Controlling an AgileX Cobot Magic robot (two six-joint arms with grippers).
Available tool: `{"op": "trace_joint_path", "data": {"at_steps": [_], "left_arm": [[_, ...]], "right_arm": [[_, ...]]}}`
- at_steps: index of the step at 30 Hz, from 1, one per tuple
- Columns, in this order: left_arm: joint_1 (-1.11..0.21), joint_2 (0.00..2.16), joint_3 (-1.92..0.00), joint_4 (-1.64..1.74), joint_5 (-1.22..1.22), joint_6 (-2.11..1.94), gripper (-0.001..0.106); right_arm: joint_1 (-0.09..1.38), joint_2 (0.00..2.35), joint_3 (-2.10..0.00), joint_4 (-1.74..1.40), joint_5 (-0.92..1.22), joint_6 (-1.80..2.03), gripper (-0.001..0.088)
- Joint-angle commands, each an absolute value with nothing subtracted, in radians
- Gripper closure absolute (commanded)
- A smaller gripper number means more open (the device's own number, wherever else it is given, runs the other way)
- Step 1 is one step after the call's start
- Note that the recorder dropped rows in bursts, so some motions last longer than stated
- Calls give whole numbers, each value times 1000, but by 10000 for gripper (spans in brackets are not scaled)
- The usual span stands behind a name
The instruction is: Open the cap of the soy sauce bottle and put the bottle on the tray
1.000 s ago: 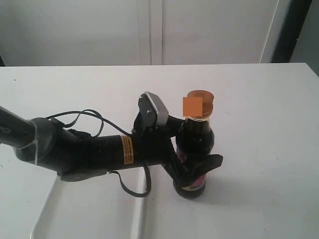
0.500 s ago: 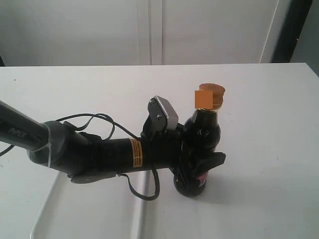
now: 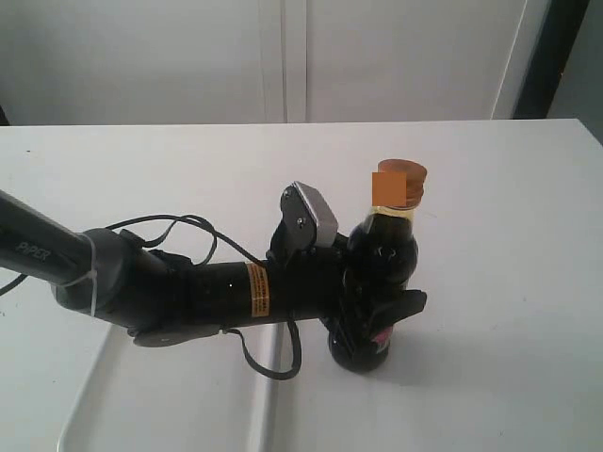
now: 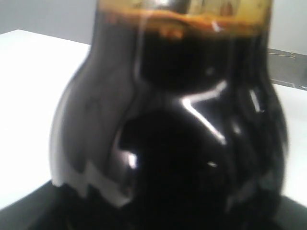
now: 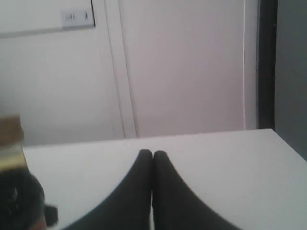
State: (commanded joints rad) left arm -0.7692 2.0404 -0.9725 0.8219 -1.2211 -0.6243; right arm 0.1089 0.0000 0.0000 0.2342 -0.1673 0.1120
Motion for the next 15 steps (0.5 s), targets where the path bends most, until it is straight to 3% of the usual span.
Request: {"op": "trace_joint_path", "data": {"at_steps": [7, 15], "left_arm": [[-769, 2040, -973, 830, -1221, -624, 1053], [-769, 2040, -973, 830, -1221, -624, 1053]], "right_arm": [[109, 8, 0, 227, -101, 272, 868], [109, 101, -67, 207, -14, 192, 868]]}}
